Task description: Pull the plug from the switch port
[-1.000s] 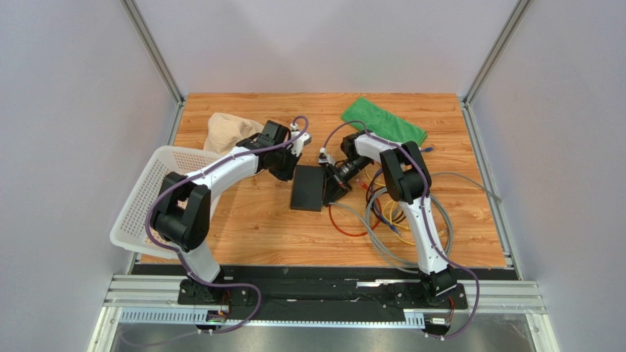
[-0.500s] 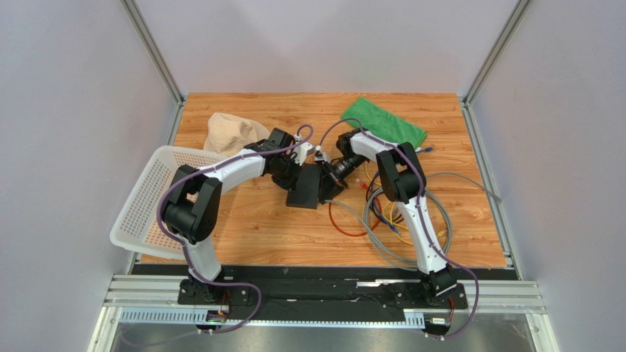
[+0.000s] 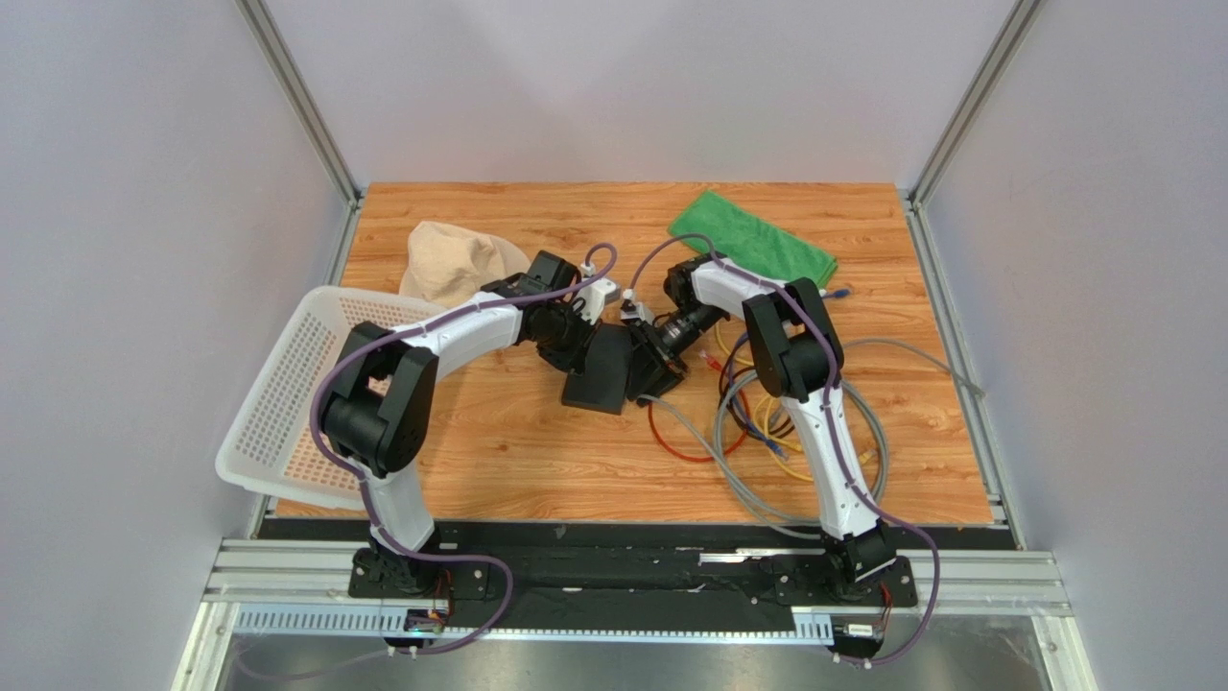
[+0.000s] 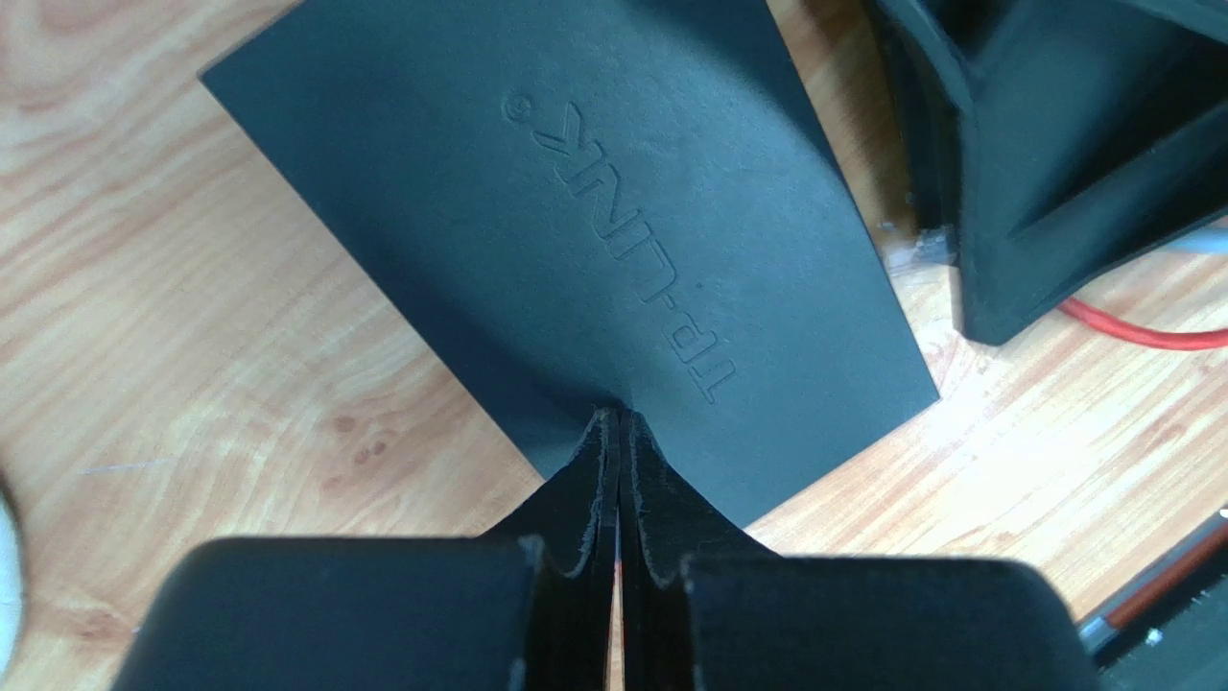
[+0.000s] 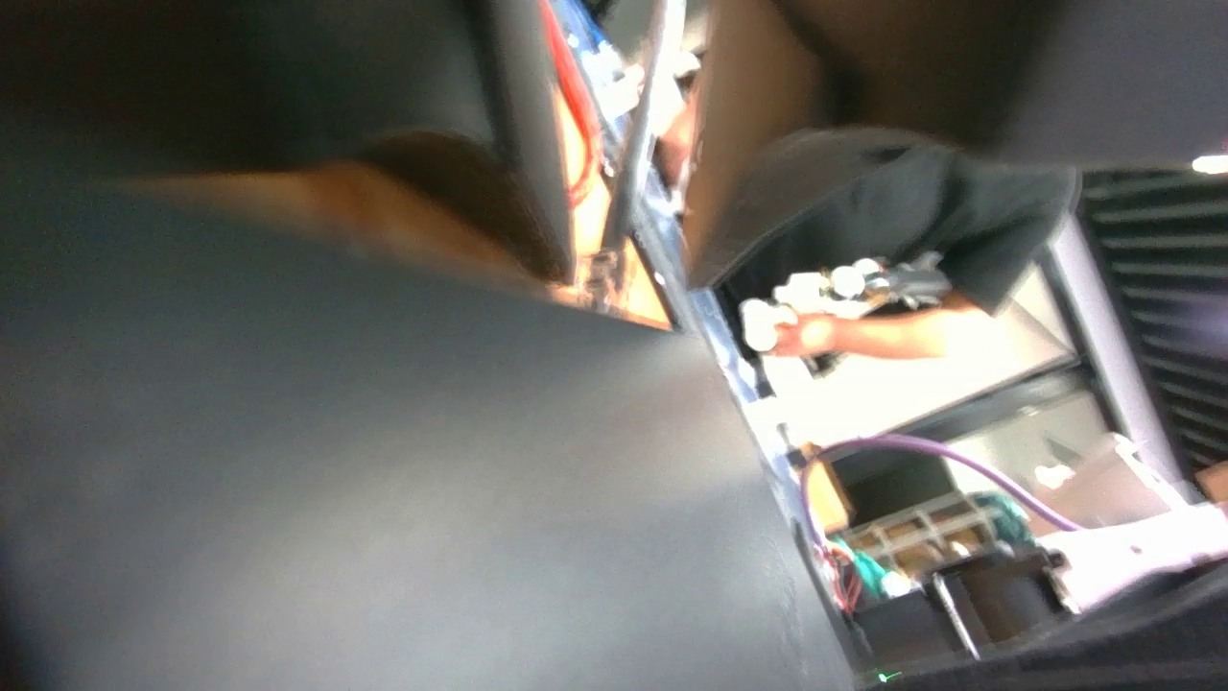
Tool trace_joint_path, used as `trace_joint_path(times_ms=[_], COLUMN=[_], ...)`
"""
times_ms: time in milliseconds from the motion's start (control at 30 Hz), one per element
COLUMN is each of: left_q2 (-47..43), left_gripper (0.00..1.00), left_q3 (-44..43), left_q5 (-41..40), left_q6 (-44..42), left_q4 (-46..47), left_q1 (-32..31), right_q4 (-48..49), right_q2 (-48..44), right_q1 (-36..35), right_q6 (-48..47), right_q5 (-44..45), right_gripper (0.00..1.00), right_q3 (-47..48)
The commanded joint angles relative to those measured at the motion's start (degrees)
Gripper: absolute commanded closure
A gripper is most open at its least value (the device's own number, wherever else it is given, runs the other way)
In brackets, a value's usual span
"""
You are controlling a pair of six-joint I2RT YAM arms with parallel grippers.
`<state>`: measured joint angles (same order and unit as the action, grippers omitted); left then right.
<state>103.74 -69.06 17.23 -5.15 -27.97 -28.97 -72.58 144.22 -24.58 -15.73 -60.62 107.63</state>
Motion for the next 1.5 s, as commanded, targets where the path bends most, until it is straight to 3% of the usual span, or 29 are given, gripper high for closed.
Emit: trace_joint_path(times_ms=[0, 133, 467, 500, 533, 633, 700, 767, 833, 1000, 1133, 1167, 1200, 1300, 1367, 1400, 1467], left_q2=[2.34, 1.99, 0.15, 0.06, -0.03, -0.56, -1.00, -1.44, -1.88, -2.14, -1.97, -1.88, -1.79, -2.05, -2.58, -2.84, -3.37], left_gripper=[1.00, 1.00, 1.00, 1.00, 1.00, 1.00, 1.00, 1.00, 1.00, 1.00, 1.00, 1.00, 1.00, 1.00, 0.86, 0.69, 0.57], left_q3=[0.33, 0.68, 2.52, 2.61, 2.70, 2.88, 3.23, 3.84, 4.19, 4.72, 4.46, 4.20, 4.02, 3.76, 2.97, 2.53, 0.95], left_q5=[-1.24, -1.41, -1.68, -1.76, -1.77, -1.68, -1.85, -1.85, -1.77, -1.50, -1.50, -1.50, -1.50, -1.59, -1.33, -1.24, -2.02], left_q6=[-1.71, -2.06, -2.59, -2.67, -2.59, -2.94, -3.03, -3.03, -3.11, -3.55, -3.55, -3.64, -3.64, -3.55, -3.81, -4.25, -4.78], left_q4=[-1.57, -1.48, -0.77, -0.60, -0.69, -0.69, -0.60, -0.34, 0.02, 0.28, 0.46, 0.46, 0.46, 0.54, -0.07, -0.33, -0.95], left_q1=[-0.56, -0.91, -1.18, -1.18, -1.18, -1.18, -1.18, -1.18, -1.18, -1.17, -1.26, -1.26, -1.26, -1.26, -1.26, -1.26, -1.26], right_q4=[3.05, 3.85, 3.50, 3.23, 3.32, 3.58, 3.49, 3.41, 3.49, 4.19, 13.57, 17.43, 18.16, 17.38, 17.64, 18.08, 19.31], right_q2=[3.52, 2.91, -3.68, -4.29, -5.17, -10.09, -15.36, -20.00, -22.22, -23.29, -24.25, -24.51, -24.43, -24.77, -27.67, -28.72, -31.35], right_q1=[-0.21, -0.29, -0.21, -0.21, -0.21, 0.49, 1.63, 4.70, 9.60, 22.01, 30.72, 31.43, 31.96, 30.04, 27.84, 25.22, 21.61], right_q6=[-1.68, -1.06, -2.64, -3.51, -4.04, -6.58, -7.82, -8.97, -9.41, -6.51, -0.55, 1.21, 4.01, 5.09, 4.39, 5.08, 5.97], right_q5=[13.07, 13.33, 16.93, 17.29, 18.77, 22.02, 23.96, 27.82, 31.07, 32.23, 36.71, 36.89, 36.89, 33.39, 33.37, 35.72, 40.12], right_gripper=[0.45, 0.43, 0.48, 0.52, 0.66, 0.87, 0.90, 1.00, 1.00, 1.00, 1.00, 0.90, 0.59, 0.29, 0.22, 0.20, 0.19], right_q3=[-1.90, -1.64, -6.73, -8.04, -8.75, -10.33, -10.25, -7.98, -4.99, 15.64, 22.18, 22.09, 22.27, 19.83, 16.66, 13.95, 12.52])
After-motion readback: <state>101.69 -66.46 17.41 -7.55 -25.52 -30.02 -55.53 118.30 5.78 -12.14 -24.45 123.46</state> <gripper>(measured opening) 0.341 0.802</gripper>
